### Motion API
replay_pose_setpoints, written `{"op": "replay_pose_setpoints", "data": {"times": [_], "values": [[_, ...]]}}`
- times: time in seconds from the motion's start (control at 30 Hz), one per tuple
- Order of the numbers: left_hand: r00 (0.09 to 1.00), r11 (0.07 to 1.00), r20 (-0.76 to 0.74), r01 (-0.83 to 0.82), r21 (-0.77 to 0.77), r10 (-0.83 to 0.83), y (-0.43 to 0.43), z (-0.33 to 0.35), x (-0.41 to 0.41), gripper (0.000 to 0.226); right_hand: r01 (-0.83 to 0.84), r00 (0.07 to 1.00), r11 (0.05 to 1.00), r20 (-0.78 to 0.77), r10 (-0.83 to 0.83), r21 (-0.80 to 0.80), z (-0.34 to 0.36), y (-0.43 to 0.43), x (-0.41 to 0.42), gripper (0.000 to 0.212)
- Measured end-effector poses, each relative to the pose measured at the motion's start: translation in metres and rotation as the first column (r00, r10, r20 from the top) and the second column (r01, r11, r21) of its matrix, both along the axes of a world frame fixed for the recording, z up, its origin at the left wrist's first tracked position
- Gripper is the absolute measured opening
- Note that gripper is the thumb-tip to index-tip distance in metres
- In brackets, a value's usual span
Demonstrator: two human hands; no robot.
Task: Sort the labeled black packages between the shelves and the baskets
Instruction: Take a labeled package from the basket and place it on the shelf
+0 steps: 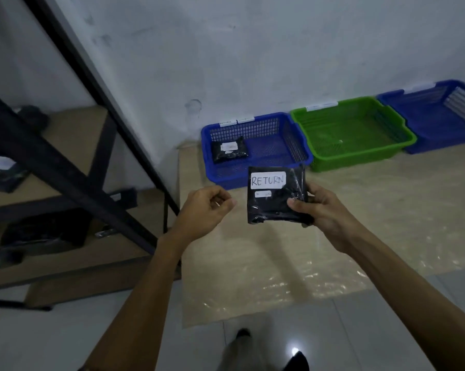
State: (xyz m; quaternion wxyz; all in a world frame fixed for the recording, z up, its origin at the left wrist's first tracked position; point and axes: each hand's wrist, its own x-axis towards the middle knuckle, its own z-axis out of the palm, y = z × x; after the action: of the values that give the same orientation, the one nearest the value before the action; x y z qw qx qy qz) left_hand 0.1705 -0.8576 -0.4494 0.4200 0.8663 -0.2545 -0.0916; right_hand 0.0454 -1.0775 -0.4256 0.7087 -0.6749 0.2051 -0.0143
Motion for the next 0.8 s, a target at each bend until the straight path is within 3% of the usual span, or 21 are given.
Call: {"op": "replay_pose_setpoints", "data": {"times": [0.23,0.4,0.6,0.8], "values": [[0.992,0.992,-0.036,-0.122,0.015,0.123,-0.026,-0.030,0.071,0.010,-0.059,0.993,0.998,-0.100,0.058,-0.010,-0.030,-0.036,0.085,0.028],[0.978,0.977,0.027,-0.209,0.040,0.208,-0.041,-0.061,0.127,0.008,-0.081,0.979,0.997,-0.189,0.076,-0.018,-0.058,-0.052,0.146,0.024],[0.975,0.962,0.205,-0.133,0.238,0.084,-0.047,-0.089,0.165,0.029,-0.097,0.953,0.995,-0.288,0.098,0.017,-0.080,-0.068,0.205,0.025],[0.956,0.918,0.212,-0.262,0.298,0.204,-0.056,-0.110,0.192,0.068,-0.186,0.901,0.982,-0.396,0.177,0.016,-0.098,-0.067,0.261,0.022]]}}
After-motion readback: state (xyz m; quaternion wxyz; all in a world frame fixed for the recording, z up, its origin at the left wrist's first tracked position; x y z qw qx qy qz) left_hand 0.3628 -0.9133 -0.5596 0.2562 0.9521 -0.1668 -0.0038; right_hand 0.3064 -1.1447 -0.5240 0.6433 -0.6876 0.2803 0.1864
